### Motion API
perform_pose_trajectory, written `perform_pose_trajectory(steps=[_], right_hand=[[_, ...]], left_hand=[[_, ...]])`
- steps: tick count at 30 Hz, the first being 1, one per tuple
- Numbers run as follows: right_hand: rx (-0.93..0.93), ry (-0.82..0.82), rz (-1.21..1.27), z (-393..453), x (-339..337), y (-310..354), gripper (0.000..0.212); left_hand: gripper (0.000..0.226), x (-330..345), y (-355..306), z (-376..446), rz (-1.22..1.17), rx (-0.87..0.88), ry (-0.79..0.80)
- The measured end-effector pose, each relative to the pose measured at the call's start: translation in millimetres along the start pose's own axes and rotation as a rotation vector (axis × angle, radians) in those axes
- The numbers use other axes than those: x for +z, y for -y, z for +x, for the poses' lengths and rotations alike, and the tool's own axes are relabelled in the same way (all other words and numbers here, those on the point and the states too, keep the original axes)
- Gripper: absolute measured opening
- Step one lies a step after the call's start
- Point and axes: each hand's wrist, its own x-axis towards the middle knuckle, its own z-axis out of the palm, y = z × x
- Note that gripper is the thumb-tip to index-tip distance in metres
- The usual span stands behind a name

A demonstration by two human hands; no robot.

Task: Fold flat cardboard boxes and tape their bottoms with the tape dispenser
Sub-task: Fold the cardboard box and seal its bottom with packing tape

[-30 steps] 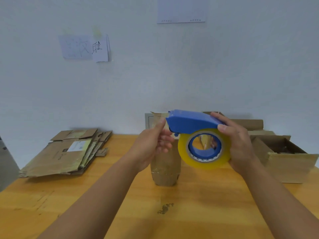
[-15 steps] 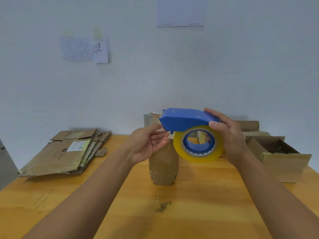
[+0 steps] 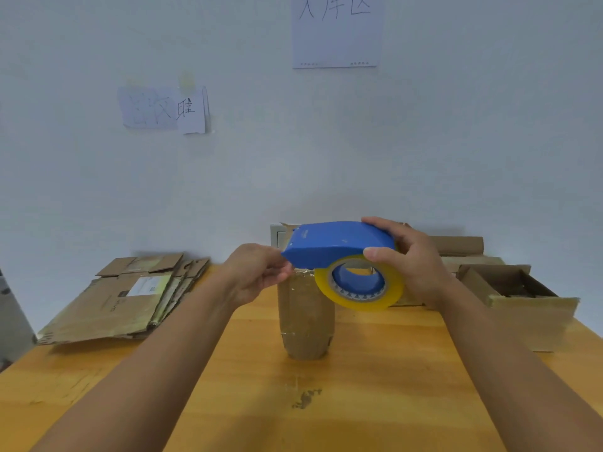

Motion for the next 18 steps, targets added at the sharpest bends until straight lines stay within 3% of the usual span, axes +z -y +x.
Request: perform_pose_trajectory(steps=[6, 14, 18], right_hand=[[0.092, -0.033, -0.001, -3.2, -39.6, -6.2, 0.048], [0.127, -0.021, -0.074, 7.8, -41.0, -24.1, 0.052], [0.12, -0.002, -0.097, 10.5, -41.0, -27.6, 0.052]], left_hand=[[0.014, -22.1, 0.8, 2.8, 0.065, 0.014, -0.069], [0.013, -13.7, 14.1, 13.5, 0.284, 0.138, -0.228], [0.015, -16.0, 16.0, 17.0, 0.312, 0.106, -0.218]])
